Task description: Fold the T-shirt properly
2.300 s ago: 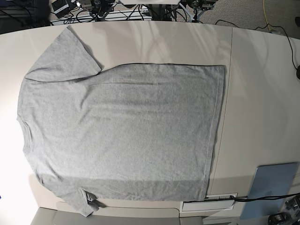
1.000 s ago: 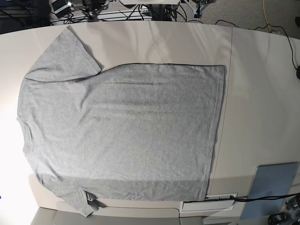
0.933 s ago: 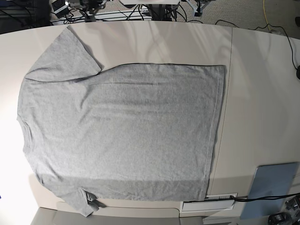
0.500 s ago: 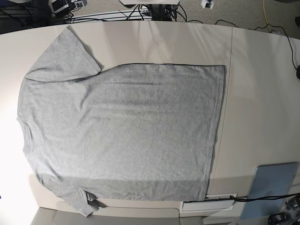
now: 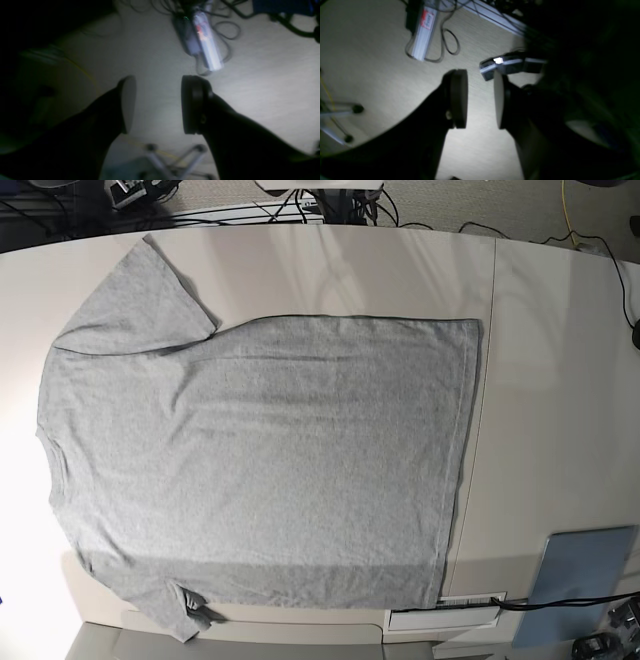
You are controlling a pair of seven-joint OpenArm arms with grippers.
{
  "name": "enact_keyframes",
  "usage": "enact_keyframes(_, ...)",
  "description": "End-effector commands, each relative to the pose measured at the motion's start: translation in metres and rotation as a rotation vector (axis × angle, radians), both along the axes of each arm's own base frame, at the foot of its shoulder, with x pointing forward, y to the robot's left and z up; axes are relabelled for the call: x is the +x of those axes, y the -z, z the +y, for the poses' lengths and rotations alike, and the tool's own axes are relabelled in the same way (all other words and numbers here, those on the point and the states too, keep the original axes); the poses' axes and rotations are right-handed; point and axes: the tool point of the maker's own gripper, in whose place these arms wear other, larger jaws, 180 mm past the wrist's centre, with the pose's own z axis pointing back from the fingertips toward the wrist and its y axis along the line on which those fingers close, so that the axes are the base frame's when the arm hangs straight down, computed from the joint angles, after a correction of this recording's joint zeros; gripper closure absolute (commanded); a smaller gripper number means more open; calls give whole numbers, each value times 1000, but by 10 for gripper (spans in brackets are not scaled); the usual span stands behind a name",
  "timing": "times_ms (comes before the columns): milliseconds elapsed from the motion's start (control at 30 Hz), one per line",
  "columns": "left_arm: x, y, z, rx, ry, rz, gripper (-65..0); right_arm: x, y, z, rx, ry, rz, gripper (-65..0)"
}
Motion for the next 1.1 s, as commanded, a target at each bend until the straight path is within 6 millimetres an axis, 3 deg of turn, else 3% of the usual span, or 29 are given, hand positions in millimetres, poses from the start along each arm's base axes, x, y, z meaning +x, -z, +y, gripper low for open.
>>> enact_keyframes(0,3,-13,3,21,42,-24,-305,1,-13,2,6,-38,-9,-182)
enact_keyframes(167,40,-59,4,106,241,-163,-305,20,-52,4,-48,-151,-54,-182)
enact_keyframes(367,99,-89,6,204,428,-341,-305,72,-100,-16,-183,-206,-208,-182)
enact_keyframes(600,147,-93,-7,194,583,-430,-305,131,-148,-27,-313,-294,-400,-182)
enact_keyframes(800,189,-101,-29,94,658,-552,-316,164,-158,-30,-346,-297,-493,-183)
enact_keyframes(967,207,-89,-45,16,664,-565,-340,177,-163,-33,-367,-288,-528,-193)
enact_keyframes(1067,221,-80,-58,6,675,-590,-340,181,-166,-38,-404,-306,-534,-248)
